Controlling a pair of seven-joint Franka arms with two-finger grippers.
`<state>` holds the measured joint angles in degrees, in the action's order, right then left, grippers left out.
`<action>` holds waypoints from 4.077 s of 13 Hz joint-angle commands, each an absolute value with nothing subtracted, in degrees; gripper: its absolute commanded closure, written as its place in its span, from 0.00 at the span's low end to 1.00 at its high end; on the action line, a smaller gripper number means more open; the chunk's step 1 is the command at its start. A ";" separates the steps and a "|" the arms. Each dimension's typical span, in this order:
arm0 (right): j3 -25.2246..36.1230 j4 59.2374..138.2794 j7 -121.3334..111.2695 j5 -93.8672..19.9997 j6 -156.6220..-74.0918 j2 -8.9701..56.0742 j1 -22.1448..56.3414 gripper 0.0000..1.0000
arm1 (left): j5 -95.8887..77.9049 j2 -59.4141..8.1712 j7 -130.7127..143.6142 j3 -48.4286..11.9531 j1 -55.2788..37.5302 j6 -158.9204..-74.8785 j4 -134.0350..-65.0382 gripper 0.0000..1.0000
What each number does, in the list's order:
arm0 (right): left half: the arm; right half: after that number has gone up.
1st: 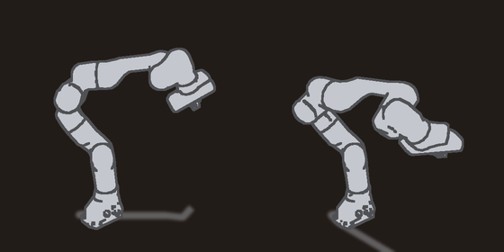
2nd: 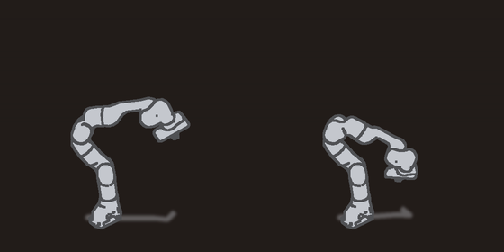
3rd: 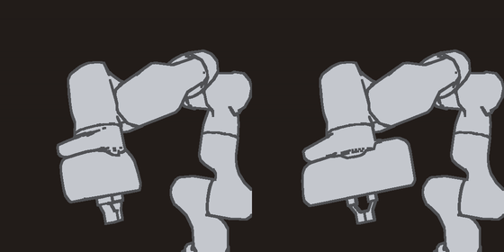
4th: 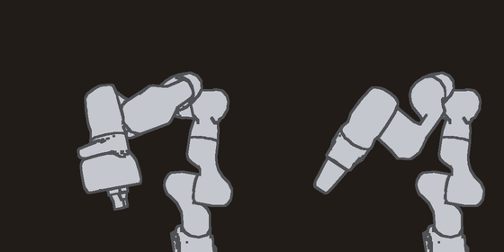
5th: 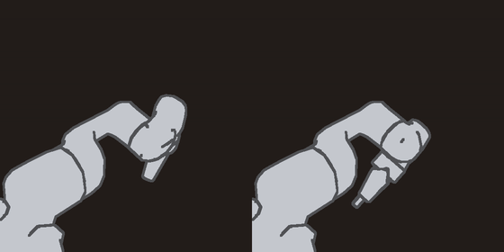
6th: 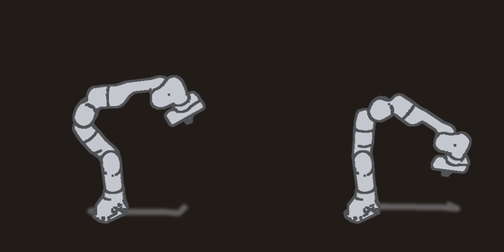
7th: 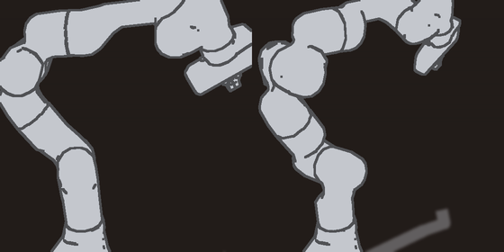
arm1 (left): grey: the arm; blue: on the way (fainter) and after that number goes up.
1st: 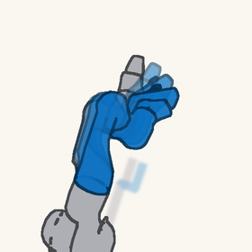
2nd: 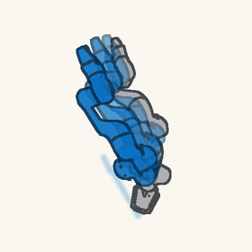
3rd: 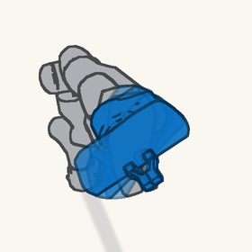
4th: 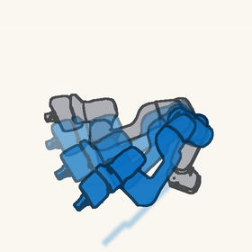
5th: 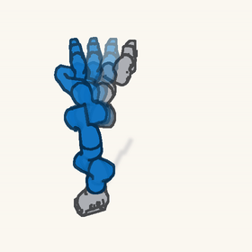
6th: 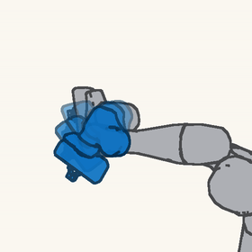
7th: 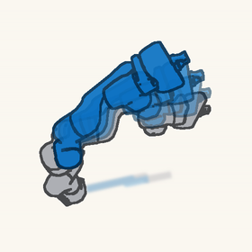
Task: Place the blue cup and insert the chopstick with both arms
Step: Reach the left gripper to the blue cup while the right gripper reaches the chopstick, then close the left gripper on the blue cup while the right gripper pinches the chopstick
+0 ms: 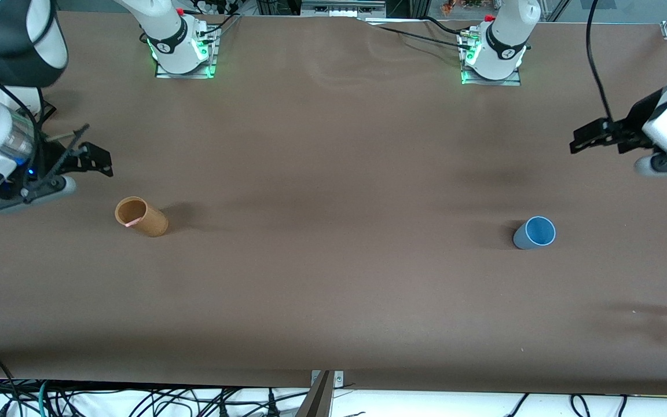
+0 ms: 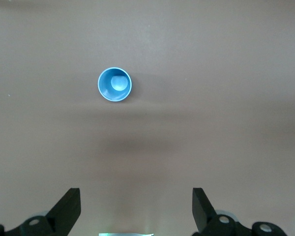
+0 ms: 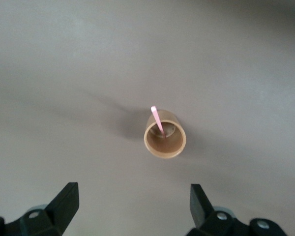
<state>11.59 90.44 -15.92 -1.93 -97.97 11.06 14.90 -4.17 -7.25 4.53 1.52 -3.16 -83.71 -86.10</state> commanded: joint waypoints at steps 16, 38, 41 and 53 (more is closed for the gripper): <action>11.60 106.62 -17.84 -3.95 -125.24 15.19 14.15 0.01 | 4.13 -20.83 4.39 0.53 -3.96 -121.35 -108.53 0.00; 11.87 111.80 -20.92 -6.42 -131.57 18.02 14.15 0.58 | 3.34 -25.05 4.56 -0.26 -2.72 -128.69 -107.15 1.00; 11.95 112.15 -20.92 -6.42 -131.75 18.11 14.06 0.69 | 1.32 -25.13 17.24 -8.23 -3.86 -124.90 -102.23 1.00; 11.87 102.17 -21.18 -6.42 -121.17 17.58 14.06 0.98 | 3.69 -45.60 73.99 -4.67 -39.09 -125.24 -76.91 1.00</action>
<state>12.16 107.22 -20.07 -5.47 -128.59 19.06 14.37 2.27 -41.37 70.50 -7.54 -36.07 -126.44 -82.32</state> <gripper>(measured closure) 0.916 0.947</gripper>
